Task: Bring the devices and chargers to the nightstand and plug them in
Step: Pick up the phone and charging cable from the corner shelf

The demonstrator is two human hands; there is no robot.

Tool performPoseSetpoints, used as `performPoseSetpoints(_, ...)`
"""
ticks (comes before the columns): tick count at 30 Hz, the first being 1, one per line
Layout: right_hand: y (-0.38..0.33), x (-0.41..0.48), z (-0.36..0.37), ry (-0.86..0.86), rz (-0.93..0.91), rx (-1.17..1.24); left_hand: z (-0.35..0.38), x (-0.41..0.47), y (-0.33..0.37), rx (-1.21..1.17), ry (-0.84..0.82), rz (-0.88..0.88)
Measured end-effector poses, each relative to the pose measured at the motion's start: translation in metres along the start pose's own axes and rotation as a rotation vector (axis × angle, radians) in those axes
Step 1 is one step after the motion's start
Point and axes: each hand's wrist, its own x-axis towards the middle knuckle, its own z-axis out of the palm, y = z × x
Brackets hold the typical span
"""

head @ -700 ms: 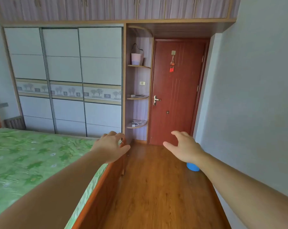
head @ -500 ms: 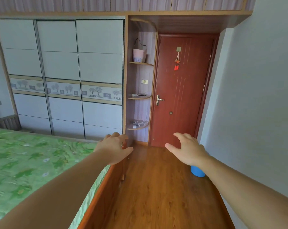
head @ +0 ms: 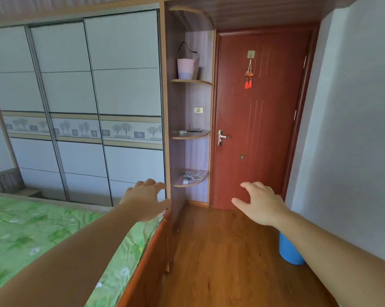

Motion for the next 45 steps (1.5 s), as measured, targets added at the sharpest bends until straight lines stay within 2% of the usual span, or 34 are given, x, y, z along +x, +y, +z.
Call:
performPoseSetpoints(6, 0.05, 0.157, 0.004, -0.042, -0.009, 0.083, 0.02, 0.15, 0.028, -0.006, 0.008, -0.041)
performPoseSetpoints(15, 0.083, 0.355, 0.027, -0.057, -0.066, 0.087, 0.069, 0.353, 0.044, -0.043, 0.01, -0.041)
performPoseSetpoints(18, 0.093, 0.426, 0.047, -0.059, -0.078, 0.083, 0.099, 0.428, 0.041, -0.093, 0.006, -0.019)
performPoseSetpoints(23, 0.102, 0.565, 0.071, -0.091, -0.071, 0.06, 0.138, 0.567, 0.021, -0.305, -0.025, -0.015)
performPoseSetpoints(34, 0.114, 0.829, 0.105, -0.053, -0.123, 0.017, 0.17, 0.834, -0.012, -0.252, -0.009, -0.02)
performPoseSetpoints(45, 0.17, 1.123, 0.197, -0.18, -0.272, 0.273, 0.247, 1.07, -0.021, -0.138, -0.02, -0.186)
